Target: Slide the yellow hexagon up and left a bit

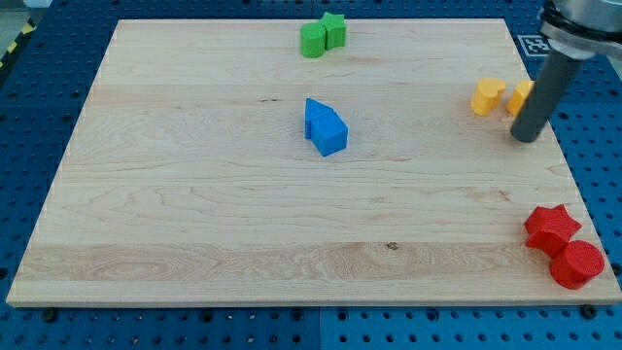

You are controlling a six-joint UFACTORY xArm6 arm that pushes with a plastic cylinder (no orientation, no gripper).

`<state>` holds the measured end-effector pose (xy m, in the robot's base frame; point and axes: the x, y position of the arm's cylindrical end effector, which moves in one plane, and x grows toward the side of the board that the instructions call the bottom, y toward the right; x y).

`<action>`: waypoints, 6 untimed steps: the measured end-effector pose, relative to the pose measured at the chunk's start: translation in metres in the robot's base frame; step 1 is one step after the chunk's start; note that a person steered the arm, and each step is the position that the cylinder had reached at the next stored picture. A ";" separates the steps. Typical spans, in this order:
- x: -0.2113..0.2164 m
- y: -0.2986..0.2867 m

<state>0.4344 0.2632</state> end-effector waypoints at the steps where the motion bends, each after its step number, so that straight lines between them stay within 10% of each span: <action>1: -0.001 0.022; 6: -0.099 0.043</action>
